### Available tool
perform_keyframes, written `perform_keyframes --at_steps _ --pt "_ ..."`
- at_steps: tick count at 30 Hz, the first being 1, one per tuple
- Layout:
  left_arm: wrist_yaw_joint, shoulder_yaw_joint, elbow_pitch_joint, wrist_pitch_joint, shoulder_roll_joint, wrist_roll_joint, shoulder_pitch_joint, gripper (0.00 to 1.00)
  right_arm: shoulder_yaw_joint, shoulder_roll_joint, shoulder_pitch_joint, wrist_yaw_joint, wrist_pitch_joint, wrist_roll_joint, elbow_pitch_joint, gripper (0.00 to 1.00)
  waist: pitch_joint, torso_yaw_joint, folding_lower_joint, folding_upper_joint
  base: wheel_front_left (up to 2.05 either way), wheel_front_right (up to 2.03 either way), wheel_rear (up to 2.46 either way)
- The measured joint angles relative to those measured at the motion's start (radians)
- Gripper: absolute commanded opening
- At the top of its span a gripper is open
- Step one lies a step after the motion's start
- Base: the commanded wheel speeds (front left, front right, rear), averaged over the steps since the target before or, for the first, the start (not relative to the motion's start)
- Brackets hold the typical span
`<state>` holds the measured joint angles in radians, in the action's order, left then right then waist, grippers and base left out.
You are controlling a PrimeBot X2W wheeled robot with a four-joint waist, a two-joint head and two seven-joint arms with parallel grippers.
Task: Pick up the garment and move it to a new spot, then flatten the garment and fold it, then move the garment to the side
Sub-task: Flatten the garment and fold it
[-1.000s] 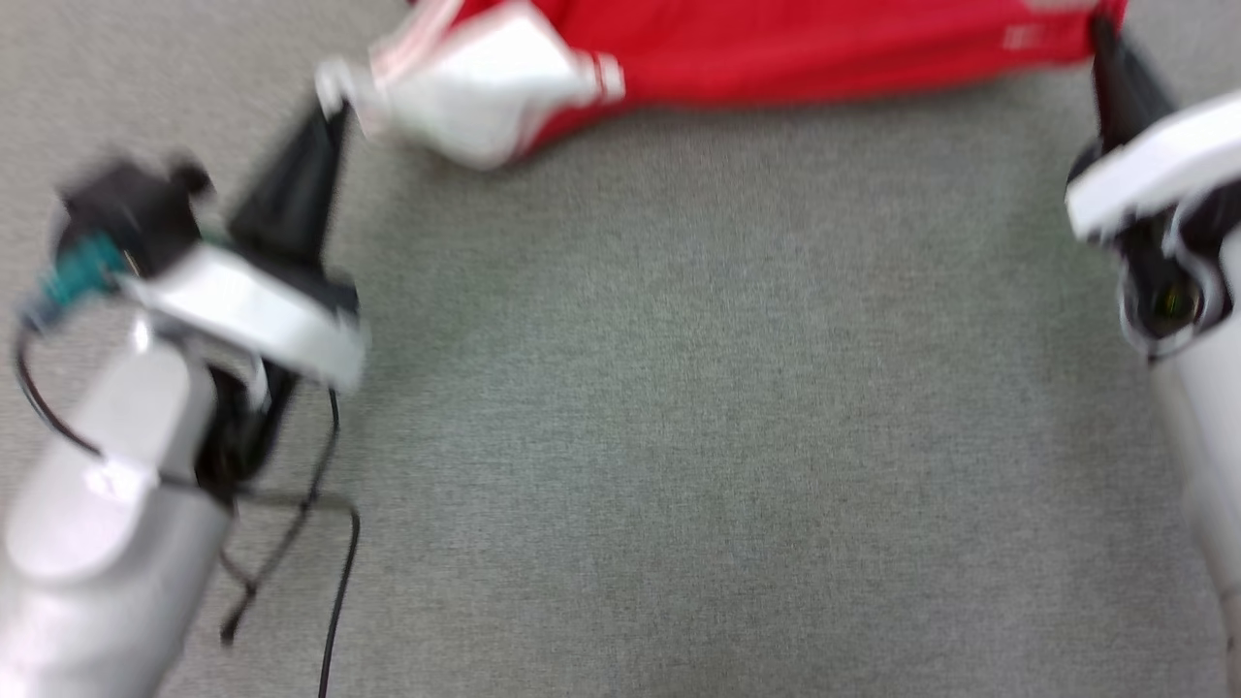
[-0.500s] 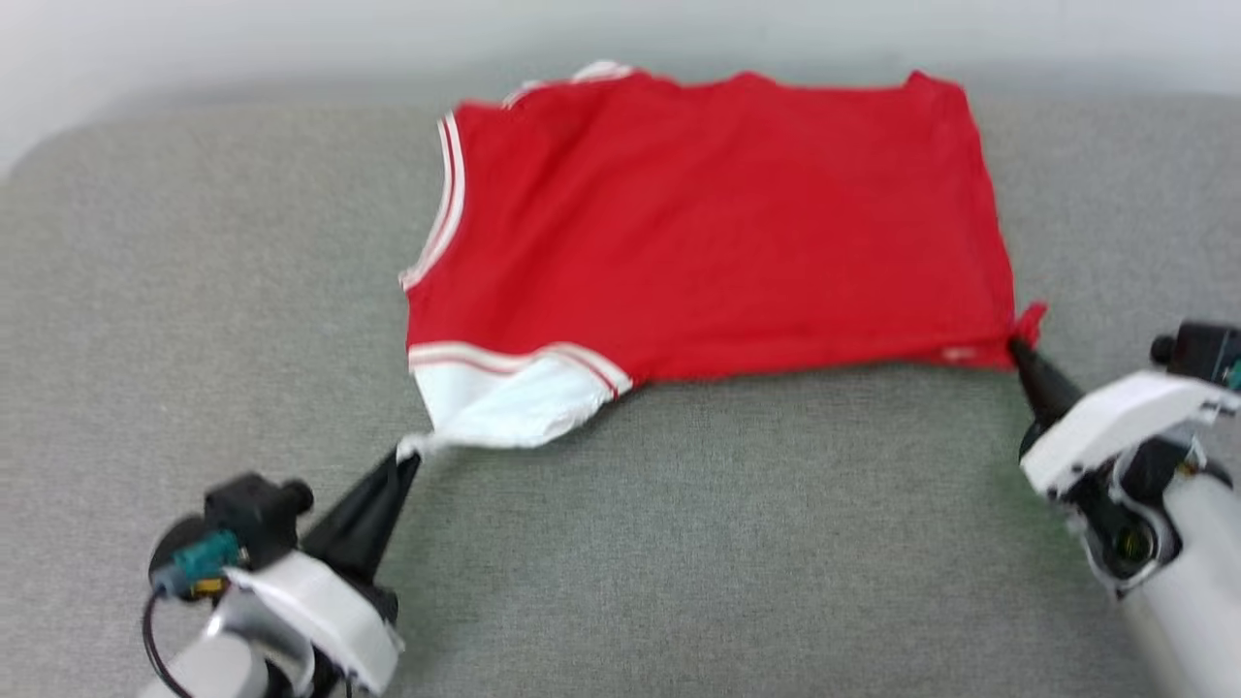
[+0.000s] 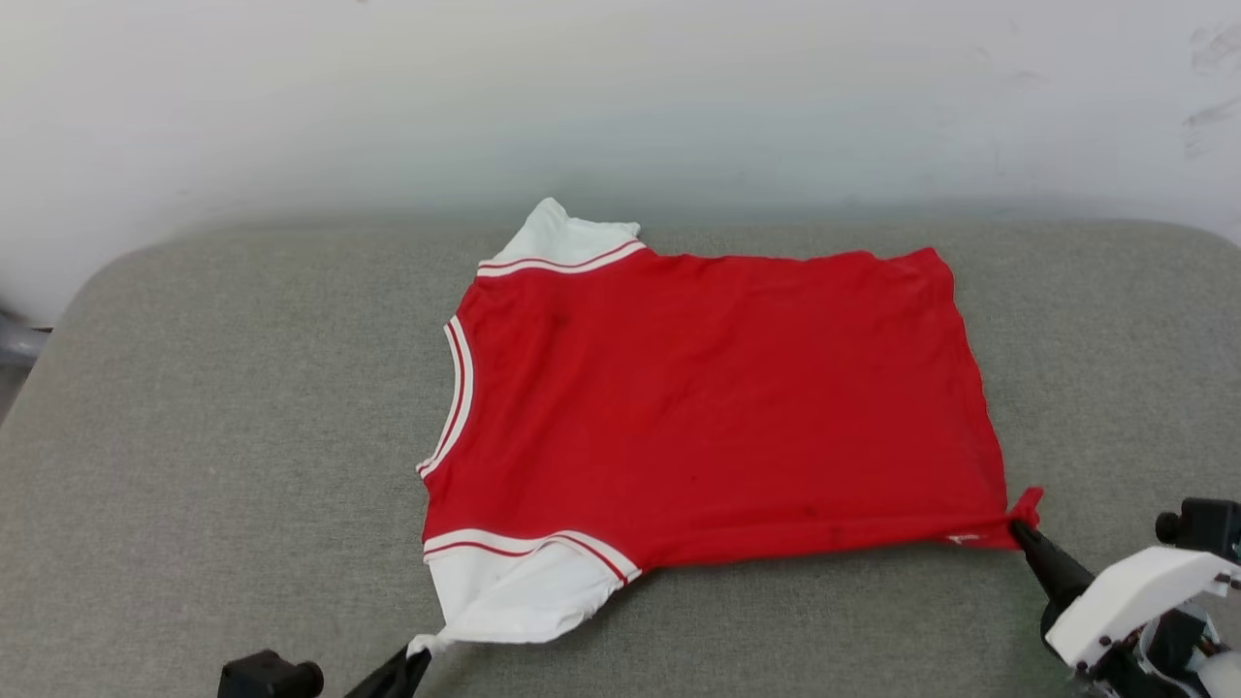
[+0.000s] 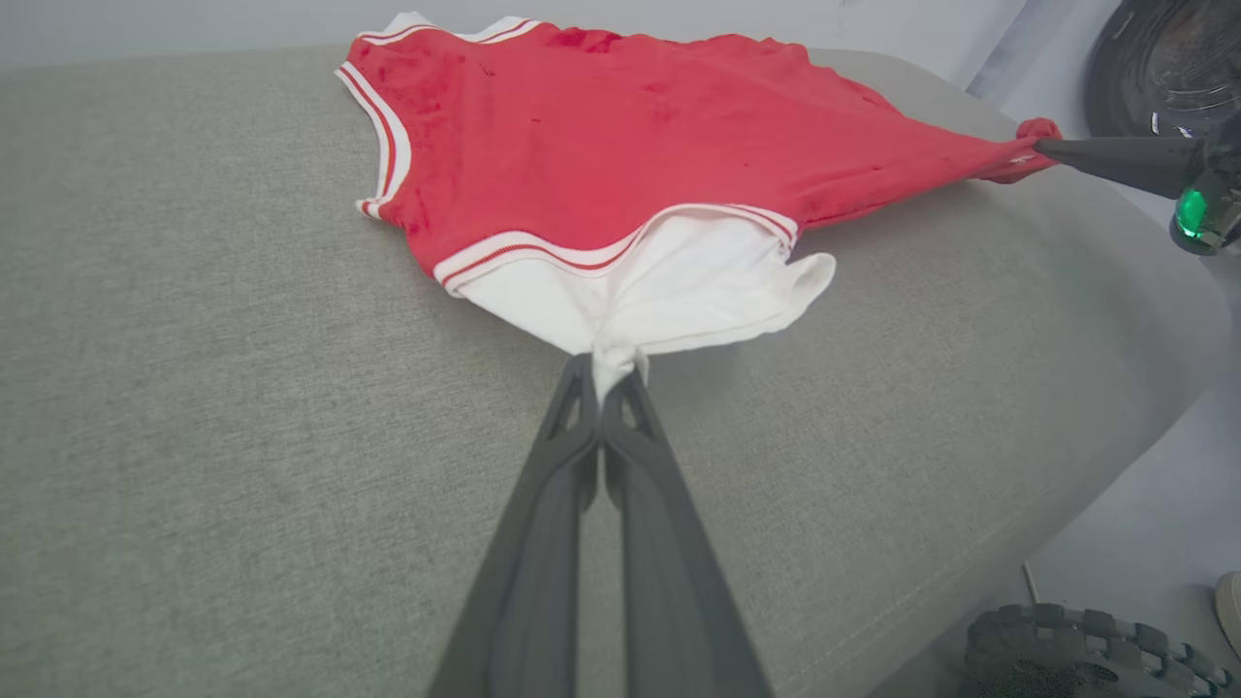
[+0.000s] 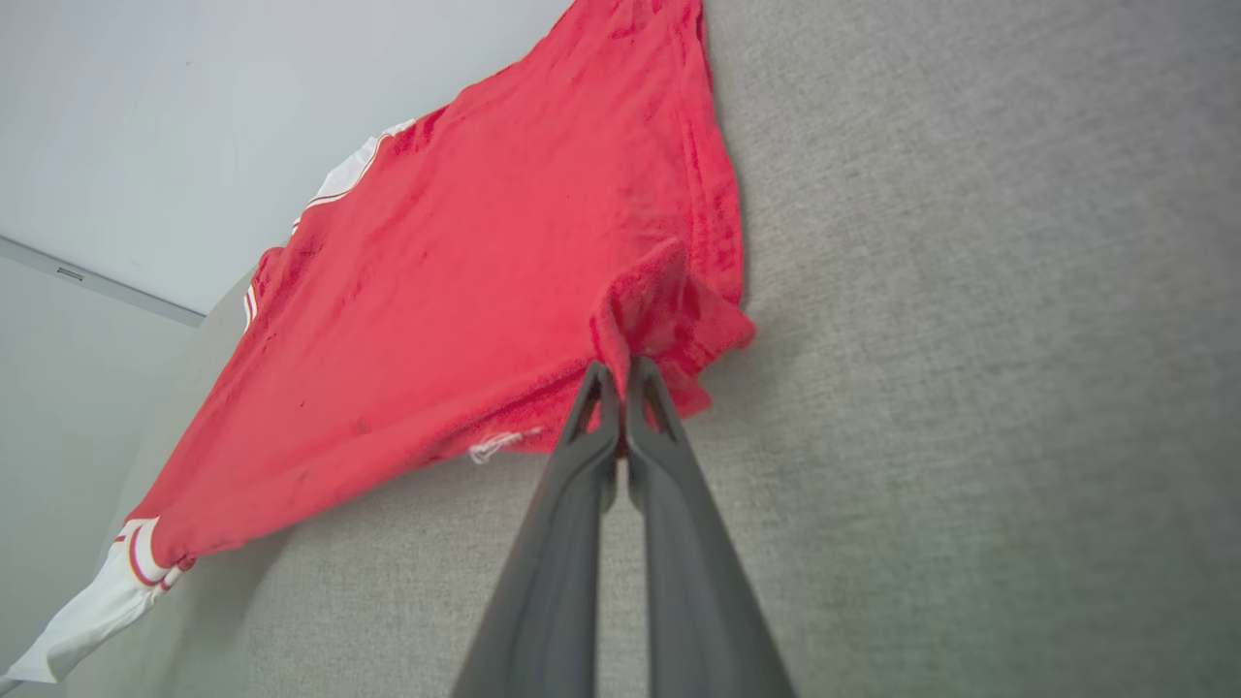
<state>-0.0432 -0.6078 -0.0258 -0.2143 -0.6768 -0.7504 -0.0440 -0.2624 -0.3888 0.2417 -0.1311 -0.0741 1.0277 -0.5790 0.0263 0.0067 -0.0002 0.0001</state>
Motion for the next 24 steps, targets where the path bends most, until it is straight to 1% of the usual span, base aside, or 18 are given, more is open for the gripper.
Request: perform_keyframes --at_steps 6,13,15,20,24 --pt "0.007 -0.019 0.043 0.000 -0.022 -0.003 -0.078 0.00 -0.004 -0.038 -0.133 0.000 -0.048 0.016 0.103 0.00 -0.045 0.007 0.0000 0.0000 0.00 0.00 0.00" --pt "-0.001 -0.036 0.095 0.010 -0.059 -0.030 -0.153 0.00 0.015 -0.092 -0.263 0.000 -0.125 0.015 0.239 0.00 -0.057 0.008 0.0001 0.0000 0.00 0.00 0.00" --pt "-0.010 -0.039 0.110 0.010 -0.065 -0.044 -0.161 0.00 0.023 -0.103 -0.294 0.000 -0.151 0.010 0.281 0.00 -0.052 0.007 0.0001 0.0000 0.00 0.00 0.00" --pt "-0.010 -0.029 0.119 -0.002 -0.064 -0.024 -0.149 0.00 0.082 -0.105 -0.325 0.000 -0.183 -0.001 0.355 0.00 -0.034 0.005 0.0002 0.0000 0.00 0.00 0.00" --pt "-0.010 0.004 0.123 -0.015 -0.058 -0.007 -0.083 0.00 0.132 -0.091 -0.322 0.000 -0.213 -0.019 0.397 0.00 -0.009 0.005 0.0002 0.0000 0.00 0.00 0.00"
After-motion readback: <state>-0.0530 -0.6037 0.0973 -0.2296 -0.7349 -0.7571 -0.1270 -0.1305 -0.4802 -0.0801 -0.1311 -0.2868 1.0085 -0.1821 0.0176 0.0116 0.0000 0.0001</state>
